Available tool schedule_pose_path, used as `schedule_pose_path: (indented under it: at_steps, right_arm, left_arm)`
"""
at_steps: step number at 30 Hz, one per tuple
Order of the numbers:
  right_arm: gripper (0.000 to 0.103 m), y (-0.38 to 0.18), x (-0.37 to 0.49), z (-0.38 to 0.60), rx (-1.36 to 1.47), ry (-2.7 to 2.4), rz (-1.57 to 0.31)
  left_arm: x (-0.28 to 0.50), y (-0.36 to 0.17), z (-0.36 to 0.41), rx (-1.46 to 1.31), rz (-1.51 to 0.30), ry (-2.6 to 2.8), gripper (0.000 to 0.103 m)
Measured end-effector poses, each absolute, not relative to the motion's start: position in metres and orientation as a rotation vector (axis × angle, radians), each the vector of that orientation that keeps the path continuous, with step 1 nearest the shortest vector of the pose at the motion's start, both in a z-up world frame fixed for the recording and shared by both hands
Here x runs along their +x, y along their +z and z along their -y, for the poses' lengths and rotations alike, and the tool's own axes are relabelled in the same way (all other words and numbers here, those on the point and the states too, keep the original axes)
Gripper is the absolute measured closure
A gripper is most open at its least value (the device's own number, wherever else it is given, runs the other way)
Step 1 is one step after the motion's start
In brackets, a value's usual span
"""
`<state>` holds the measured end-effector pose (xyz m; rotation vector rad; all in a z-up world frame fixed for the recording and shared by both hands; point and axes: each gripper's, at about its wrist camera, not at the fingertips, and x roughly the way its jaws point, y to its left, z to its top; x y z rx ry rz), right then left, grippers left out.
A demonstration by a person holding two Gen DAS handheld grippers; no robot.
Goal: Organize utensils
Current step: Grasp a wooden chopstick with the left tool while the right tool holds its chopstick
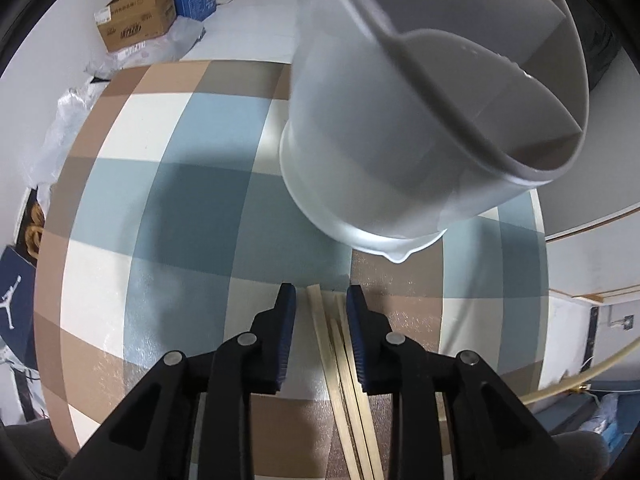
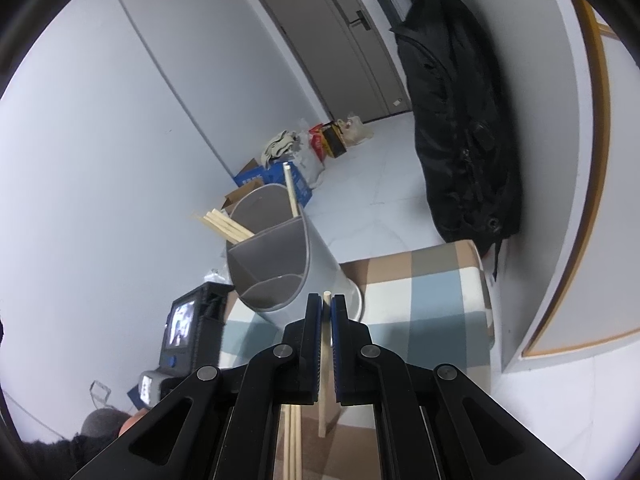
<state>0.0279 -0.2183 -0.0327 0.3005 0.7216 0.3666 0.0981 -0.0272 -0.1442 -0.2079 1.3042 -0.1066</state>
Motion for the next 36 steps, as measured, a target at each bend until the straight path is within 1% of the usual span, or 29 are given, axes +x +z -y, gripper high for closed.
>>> schedule_pose_path:
  at_steps: [4, 6, 9, 14, 16, 26, 28, 33, 34, 35, 36]
  right_arm:
    - [0.099, -0.033, 0.029, 0.218, 0.3, 0.373, -0.724]
    - [0.099, -0.033, 0.03, 0.219, 0.305, 0.375, -0.728]
    - [0.099, -0.033, 0.031, 0.219, 0.306, 0.378, -0.731]
    - [0.099, -0.032, 0.031, 0.218, 0.305, 0.385, -0.732]
    - [0.099, -0.032, 0.031, 0.217, 0.302, 0.387, -0.731]
    - [0.099, -0.034, 0.032, 0.217, 0.302, 0.378, -0.73]
    - [0.099, -0.033, 0.031, 0.217, 0.301, 0.377, -0.727]
    - [0.099, -0.032, 0.029, 0.215, 0.292, 0.378, -0.718]
    - [0.099, -0.032, 0.029, 0.215, 0.29, 0.377, -0.718]
    - [0.099, -0.033, 0.029, 0.215, 0.291, 0.375, -0.718]
    - [0.099, -0.033, 0.03, 0.215, 0.292, 0.374, -0.719]
  left_arm:
    - [0.095, -0.144, 0.026, -0.185, -1.286, -0.102, 0.082]
    - [0.093, -0.143, 0.027, -0.145, -1.28, -0.101, 0.084]
    - [0.092, -0.142, 0.026, -0.114, -1.268, -0.079, 0.093]
    - [0.092, -0.142, 0.017, -0.117, -1.248, -0.07, 0.097]
    - [0.087, -0.137, 0.018, -0.123, -1.23, -0.066, 0.103]
    - [0.075, -0.118, 0.006, -0.172, -1.153, -0.103, 0.103]
    - [0.079, -0.122, 0.003, -0.198, -1.171, -0.136, 0.103]
    - [0.084, -0.135, 0.004, -0.144, -1.251, -0.11, 0.102]
    - [0.084, -0.138, 0.004, -0.14, -1.264, -0.11, 0.099]
    - [0.084, -0.139, 0.005, -0.134, -1.276, -0.112, 0.094]
    - [0.084, -0.142, 0.006, -0.123, -1.283, -0.112, 0.091]
